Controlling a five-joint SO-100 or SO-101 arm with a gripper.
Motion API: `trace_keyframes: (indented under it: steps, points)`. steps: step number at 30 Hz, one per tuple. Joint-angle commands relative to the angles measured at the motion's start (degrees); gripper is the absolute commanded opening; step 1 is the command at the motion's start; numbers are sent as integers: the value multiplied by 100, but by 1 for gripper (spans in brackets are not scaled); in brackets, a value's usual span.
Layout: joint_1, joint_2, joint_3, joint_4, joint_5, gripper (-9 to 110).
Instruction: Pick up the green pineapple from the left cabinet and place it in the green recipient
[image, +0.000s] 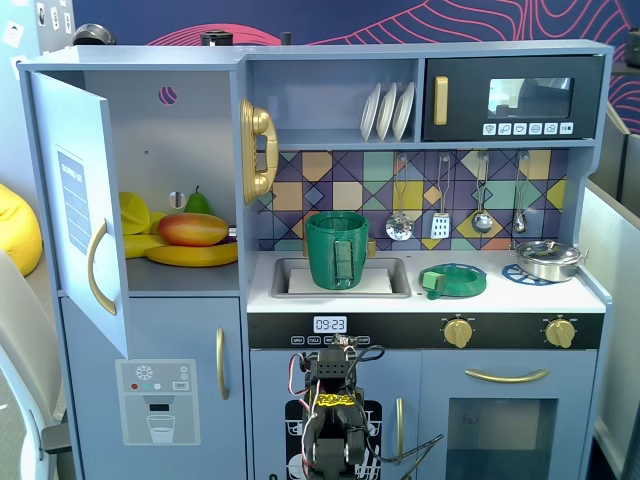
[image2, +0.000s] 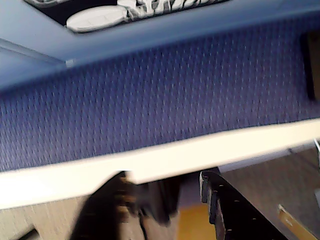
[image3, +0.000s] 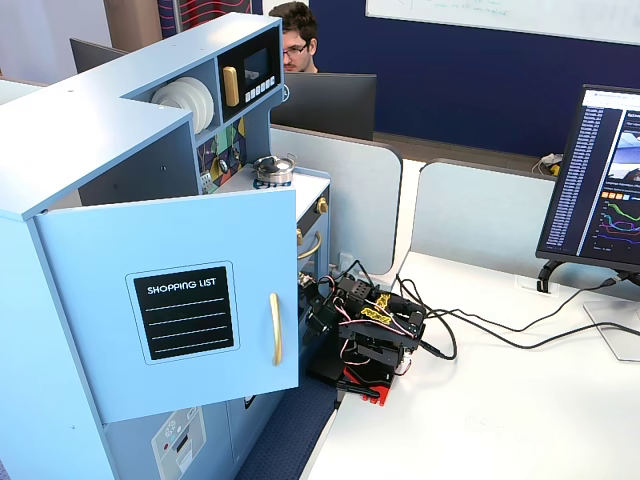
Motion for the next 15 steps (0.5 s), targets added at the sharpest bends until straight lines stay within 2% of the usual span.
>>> trace_keyframes:
  steps: [1,9,11,15]
  points:
    - [-158,0,-35,817,114,0]
    - [-44,9,-35,1090,360,0]
    - [-26,9,-35,1099,220,6]
    - [18,9,-35,1178,-308,7]
